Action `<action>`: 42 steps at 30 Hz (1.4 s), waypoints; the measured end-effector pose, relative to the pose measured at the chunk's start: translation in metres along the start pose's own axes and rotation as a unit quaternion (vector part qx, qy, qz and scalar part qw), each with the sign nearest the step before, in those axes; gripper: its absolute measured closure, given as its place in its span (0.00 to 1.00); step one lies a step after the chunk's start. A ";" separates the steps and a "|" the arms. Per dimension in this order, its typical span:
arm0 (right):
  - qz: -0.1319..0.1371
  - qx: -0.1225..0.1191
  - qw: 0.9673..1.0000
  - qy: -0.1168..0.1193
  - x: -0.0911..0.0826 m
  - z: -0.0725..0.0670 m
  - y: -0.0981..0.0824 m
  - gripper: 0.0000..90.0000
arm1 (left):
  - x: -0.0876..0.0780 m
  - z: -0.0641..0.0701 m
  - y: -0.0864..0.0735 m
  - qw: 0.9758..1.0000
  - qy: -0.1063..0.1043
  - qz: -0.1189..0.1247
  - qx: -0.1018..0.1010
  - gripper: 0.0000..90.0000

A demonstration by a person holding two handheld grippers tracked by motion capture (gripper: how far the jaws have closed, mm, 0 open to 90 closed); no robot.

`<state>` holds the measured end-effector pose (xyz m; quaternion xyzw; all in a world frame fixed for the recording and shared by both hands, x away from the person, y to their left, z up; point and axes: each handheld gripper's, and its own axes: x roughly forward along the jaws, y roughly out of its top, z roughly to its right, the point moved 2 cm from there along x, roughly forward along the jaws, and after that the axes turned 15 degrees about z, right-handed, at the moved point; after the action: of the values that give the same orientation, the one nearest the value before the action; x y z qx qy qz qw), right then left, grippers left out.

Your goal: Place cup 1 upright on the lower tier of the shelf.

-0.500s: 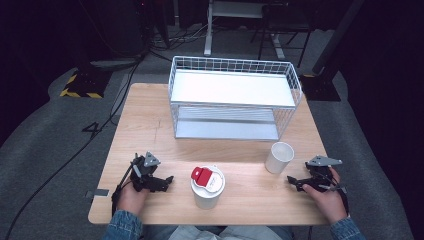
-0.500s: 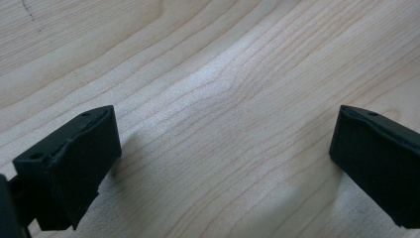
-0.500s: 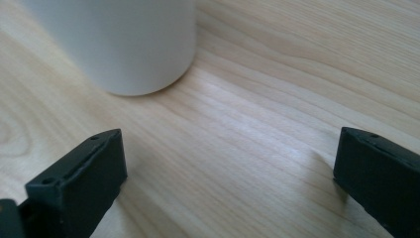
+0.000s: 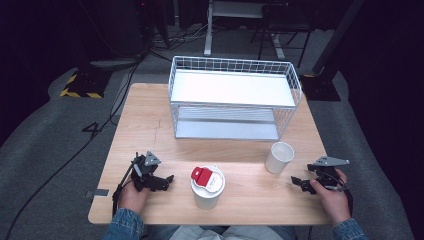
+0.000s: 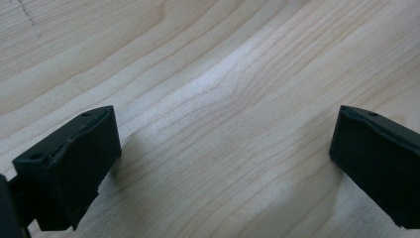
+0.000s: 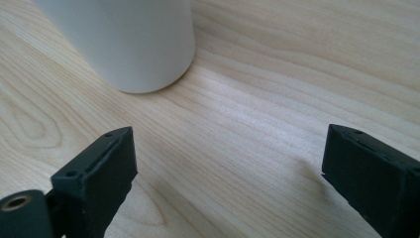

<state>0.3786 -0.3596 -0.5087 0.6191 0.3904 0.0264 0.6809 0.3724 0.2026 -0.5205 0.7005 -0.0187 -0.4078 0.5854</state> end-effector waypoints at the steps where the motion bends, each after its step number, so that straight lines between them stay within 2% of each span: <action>1: 0.002 0.002 1.000 0.000 -0.002 -0.001 0.002 0.08 | 0.000 0.000 0.000 1.000 0.001 -0.001 -0.003 0.00; 4: 0.017 -0.008 1.000 0.000 -0.008 -0.001 0.007 0.07 | 0.001 0.000 0.001 1.000 0.005 0.001 -0.006 0.00; 6: 0.036 -0.007 0.999 0.004 -0.012 -0.001 0.010 0.07 | 0.001 0.000 0.001 1.000 0.005 0.001 -0.007 0.00; 8: 0.052 0.005 0.999 0.013 -0.015 -0.002 0.012 0.07 | 0.002 0.000 0.001 1.000 0.006 0.001 -0.006 0.00; 10: 0.081 0.004 0.996 0.024 -0.016 -0.004 0.016 0.05 | 0.002 0.000 0.001 1.000 0.006 0.001 -0.006 0.00; 11: 0.081 0.004 0.996 0.024 -0.016 -0.004 0.016 0.05 | 0.002 0.000 0.001 1.000 0.006 0.001 -0.006 0.00; 13: 0.111 -0.003 0.993 0.041 -0.018 -0.008 0.021 0.05 | 0.002 0.000 0.001 1.000 0.006 0.001 -0.005 0.00; 14: 0.111 -0.003 0.993 0.041 -0.018 -0.008 0.021 0.05 | 0.002 0.000 0.001 1.000 0.006 0.001 -0.005 0.00; 18: 0.139 -0.011 0.987 0.075 -0.016 -0.015 0.027 0.05 | 0.002 0.000 0.001 1.000 0.007 -0.001 -0.005 0.00; 22: 0.163 -0.017 0.983 0.082 -0.014 -0.022 0.032 0.05 | 0.002 0.000 0.001 1.000 0.007 -0.001 -0.004 0.00; 24: 0.168 -0.021 0.982 0.085 -0.011 -0.025 0.033 0.05 | 0.002 0.000 0.001 1.000 0.006 0.001 -0.005 0.00; 29: 0.169 -0.029 0.982 0.076 -0.002 -0.031 0.038 0.05 | 0.002 0.000 0.001 1.000 0.005 -0.001 -0.004 0.00; 42: 0.165 -0.025 0.983 0.077 0.023 -0.038 0.042 0.05 | 0.002 0.000 0.001 1.000 0.007 -0.001 -0.004 0.00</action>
<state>0.3920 -0.3066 -0.4810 0.6538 0.3333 0.1957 0.6505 0.3745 0.2014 -0.5203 0.7010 -0.0125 -0.4035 0.5879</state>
